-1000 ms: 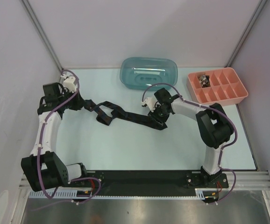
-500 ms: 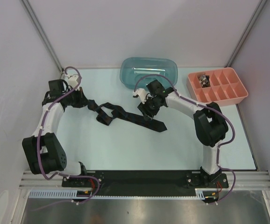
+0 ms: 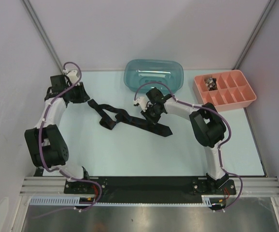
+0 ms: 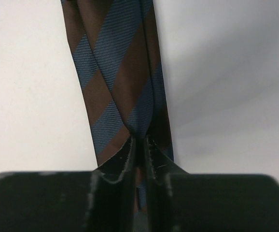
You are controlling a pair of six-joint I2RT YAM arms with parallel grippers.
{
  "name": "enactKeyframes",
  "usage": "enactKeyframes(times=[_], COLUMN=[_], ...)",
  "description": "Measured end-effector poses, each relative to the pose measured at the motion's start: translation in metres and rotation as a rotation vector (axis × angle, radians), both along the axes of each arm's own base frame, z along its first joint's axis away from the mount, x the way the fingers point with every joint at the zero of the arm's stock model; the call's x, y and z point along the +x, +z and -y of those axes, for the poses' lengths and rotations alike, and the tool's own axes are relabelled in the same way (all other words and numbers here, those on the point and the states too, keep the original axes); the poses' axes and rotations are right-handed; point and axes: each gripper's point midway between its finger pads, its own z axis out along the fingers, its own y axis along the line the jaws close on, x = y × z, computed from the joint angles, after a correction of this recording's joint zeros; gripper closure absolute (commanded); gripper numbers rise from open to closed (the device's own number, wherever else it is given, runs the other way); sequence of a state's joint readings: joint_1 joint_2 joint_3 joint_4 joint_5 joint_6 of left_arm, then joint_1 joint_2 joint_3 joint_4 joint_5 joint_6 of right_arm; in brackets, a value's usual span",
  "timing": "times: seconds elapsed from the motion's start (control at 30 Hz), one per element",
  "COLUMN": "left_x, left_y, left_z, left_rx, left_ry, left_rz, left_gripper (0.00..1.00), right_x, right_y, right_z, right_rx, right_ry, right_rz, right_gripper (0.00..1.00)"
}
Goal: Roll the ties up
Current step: Flatten out the tie at the center of the board.
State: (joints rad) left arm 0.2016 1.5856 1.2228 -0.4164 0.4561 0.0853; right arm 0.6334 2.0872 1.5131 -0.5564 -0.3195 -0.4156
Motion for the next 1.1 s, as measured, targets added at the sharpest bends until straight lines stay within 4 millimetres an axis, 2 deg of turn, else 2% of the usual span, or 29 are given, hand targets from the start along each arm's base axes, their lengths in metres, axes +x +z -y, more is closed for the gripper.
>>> enactKeyframes(times=[0.1,0.17,0.27,0.4,0.6,0.73,1.0,1.1], left_x=[0.006,0.002,-0.022,-0.062,-0.087,-0.084,-0.068,-0.061], left_y=[0.009,0.014,0.011,-0.010,-0.051,-0.066,-0.094,-0.099], left_z=[-0.007,-0.011,-0.010,0.012,0.045,0.059,0.063,0.067], left_rx=[-0.005,-0.018,-0.042,-0.127,-0.243,-0.294,-0.353,-0.361], left_ry=[0.032,0.049,0.064,0.064,0.066,0.080,0.145,0.150], left_rz=[0.028,0.044,0.041,-0.027,-0.170,-0.222,-0.291,-0.294], left_gripper=[0.52,0.47,0.44,0.44,0.43,0.43,0.44,0.44], right_x=[0.001,0.001,0.002,-0.001,-0.008,-0.016,-0.028,-0.029], right_y=[-0.001,-0.001,-0.001,-0.001,-0.001,-0.001,-0.002,-0.002], right_z=[0.001,0.002,0.004,0.006,0.010,0.015,0.026,0.028], right_rx=[-0.006,-0.005,-0.001,0.005,0.012,0.007,-0.003,-0.005], right_ry=[0.003,0.003,0.003,0.005,0.021,0.028,0.046,0.050], right_rz=[0.009,0.010,0.018,0.025,0.023,0.017,0.020,0.021], right_gripper=[1.00,1.00,1.00,1.00,1.00,1.00,1.00,1.00])
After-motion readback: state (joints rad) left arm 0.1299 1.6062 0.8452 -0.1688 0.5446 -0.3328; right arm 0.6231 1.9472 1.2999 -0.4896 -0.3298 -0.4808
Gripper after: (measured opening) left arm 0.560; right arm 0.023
